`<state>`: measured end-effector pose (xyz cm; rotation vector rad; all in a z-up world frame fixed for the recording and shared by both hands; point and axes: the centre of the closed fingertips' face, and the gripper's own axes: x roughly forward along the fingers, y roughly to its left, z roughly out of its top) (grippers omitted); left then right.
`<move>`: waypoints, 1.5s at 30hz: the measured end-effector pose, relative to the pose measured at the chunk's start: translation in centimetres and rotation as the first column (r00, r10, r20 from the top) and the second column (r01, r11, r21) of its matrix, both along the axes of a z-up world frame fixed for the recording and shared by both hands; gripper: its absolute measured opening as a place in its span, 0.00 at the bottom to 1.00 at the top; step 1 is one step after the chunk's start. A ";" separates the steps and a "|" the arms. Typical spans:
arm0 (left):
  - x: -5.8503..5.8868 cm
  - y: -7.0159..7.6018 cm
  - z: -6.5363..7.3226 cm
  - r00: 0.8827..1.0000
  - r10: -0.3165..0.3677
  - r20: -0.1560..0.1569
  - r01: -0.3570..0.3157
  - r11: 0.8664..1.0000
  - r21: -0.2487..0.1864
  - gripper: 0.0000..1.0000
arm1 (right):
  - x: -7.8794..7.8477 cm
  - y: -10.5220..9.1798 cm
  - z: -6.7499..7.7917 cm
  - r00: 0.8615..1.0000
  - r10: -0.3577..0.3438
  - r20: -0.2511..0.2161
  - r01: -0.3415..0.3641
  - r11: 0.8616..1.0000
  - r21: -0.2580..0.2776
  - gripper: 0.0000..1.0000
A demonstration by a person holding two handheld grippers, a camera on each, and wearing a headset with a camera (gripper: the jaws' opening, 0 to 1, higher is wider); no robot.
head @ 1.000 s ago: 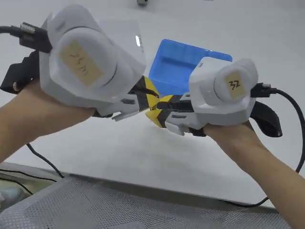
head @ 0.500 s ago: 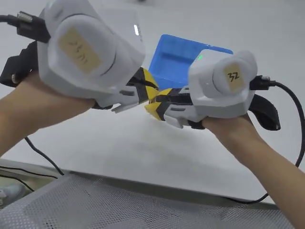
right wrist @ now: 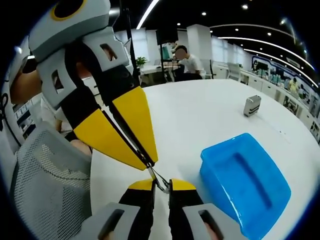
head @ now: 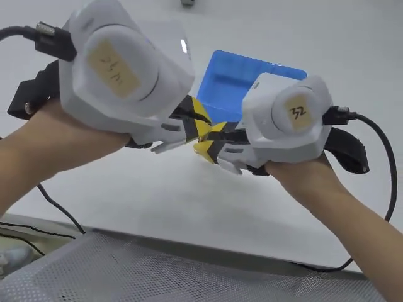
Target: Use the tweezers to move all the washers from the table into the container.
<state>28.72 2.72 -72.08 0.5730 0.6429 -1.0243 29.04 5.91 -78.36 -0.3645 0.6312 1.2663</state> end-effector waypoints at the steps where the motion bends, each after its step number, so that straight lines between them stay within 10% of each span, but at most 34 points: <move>1: -0.1 0.0 0.1 1.000 -0.003 0.001 0.003 1.000 0.000 0.00 | 0.0 -0.1 0.1 1.000 0.000 0.002 0.000 1.000 -0.002 0.06; 26: 0.0 -1.0 5.1 0.994 0.036 0.108 -0.027 0.996 -0.085 0.00 | 0.4 -0.8 5.4 0.987 0.020 0.162 -0.021 1.000 0.006 0.04; 45: 4.8 -2.2 6.5 0.979 0.024 0.201 -0.007 0.997 -0.083 0.00 | 6.1 -1.8 6.8 0.963 -0.017 0.268 0.021 1.000 -0.011 0.04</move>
